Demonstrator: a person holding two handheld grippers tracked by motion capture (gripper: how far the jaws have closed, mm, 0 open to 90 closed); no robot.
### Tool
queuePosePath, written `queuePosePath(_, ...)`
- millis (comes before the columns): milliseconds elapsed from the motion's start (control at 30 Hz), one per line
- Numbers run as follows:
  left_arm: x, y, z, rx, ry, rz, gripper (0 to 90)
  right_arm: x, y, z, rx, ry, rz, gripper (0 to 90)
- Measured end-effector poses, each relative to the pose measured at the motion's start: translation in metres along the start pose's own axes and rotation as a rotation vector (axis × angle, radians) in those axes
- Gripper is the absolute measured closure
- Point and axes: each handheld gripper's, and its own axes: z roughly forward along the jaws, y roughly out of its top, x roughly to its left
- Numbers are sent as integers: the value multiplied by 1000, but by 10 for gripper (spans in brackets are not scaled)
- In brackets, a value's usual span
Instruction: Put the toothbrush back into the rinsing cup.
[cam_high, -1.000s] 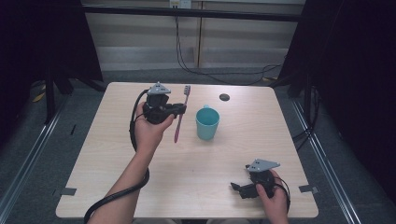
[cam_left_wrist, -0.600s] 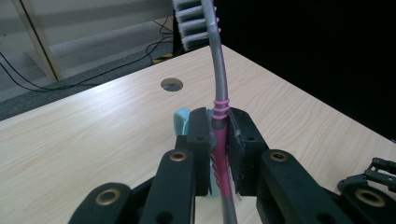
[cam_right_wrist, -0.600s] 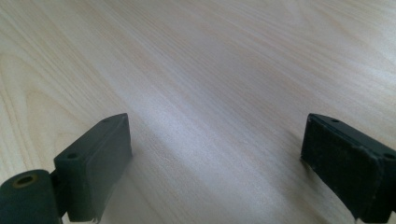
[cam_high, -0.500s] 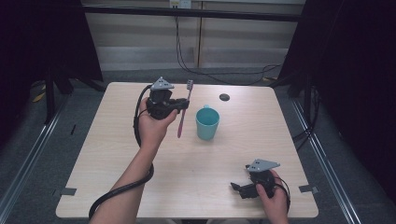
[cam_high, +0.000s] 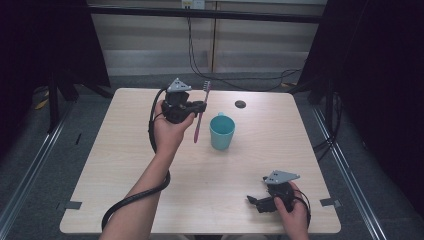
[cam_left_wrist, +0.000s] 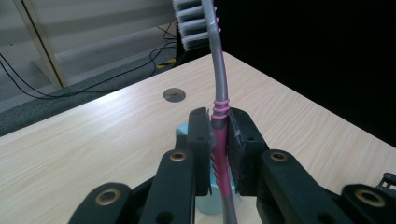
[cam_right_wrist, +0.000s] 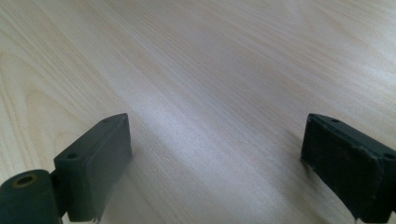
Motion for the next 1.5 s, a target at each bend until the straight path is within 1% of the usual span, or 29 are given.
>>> queuePosePath(100, 1, 1, 2, -5, 1, -8, 806, 0, 0, 0, 0, 0, -1, 80)
queuePosePath(267, 2, 1, 7, -5, 9, -2, 805, 0, 0, 0, 0, 6, 0, 80)
queuePosePath(367, 3, 2, 9, -11, 12, -6, 805, 0, 0, 0, -1, 6, -1, 81)
queuePosePath(400, 2, 2, 10, -18, 10, -14, 805, 0, 0, 0, -1, 6, -1, 80)
queuePosePath(433, 2, 3, 11, -13, 9, -7, 805, 0, 0, 0, -1, 6, -1, 80)
queuePosePath(567, 3, 6, 16, -23, 12, -13, 805, 0, 0, 0, 0, 4, -1, 80)
queuePosePath(733, 2, 10, 21, -25, 10, -7, 805, 0, 0, 0, 0, 5, -1, 80)
queuePosePath(767, 1, 11, 23, -28, 7, -12, 805, 0, 0, 0, 0, 4, -1, 80)
queuePosePath(800, 2, 11, 23, -26, 8, -6, 805, 0, 0, 0, -1, 6, -1, 80)
queuePosePath(933, 1, 14, 26, -32, 9, -4, 805, 0, 0, 0, 0, 5, -1, 80)
queuePosePath(967, 1, 15, 27, -39, 10, -9, 805, 0, 0, 0, 0, 5, -1, 80)
queuePosePath(1000, 1, 16, 28, -35, 8, -5, 805, 0, 0, 0, -1, 6, -2, 80)
queuePosePath(1067, 1, 17, 30, -49, 8, -18, 805, 0, 0, 0, -1, 6, -1, 80)
queuePosePath(1167, 2, 18, 33, -50, 9, -23, 805, 0, 0, 0, -1, 6, -1, 80)
queuePosePath(1200, 2, 19, 33, -48, 9, -18, 805, 0, 0, 0, 0, 6, 1, 80)
queuePosePath(1467, 2, 21, 39, -73, 19, -20, 804, 0, 0, 0, 0, 7, 1, 80)
queuePosePath(1500, 2, 22, 40, -71, 21, -13, 804, 1, 0, 0, 0, 6, -2, 80)
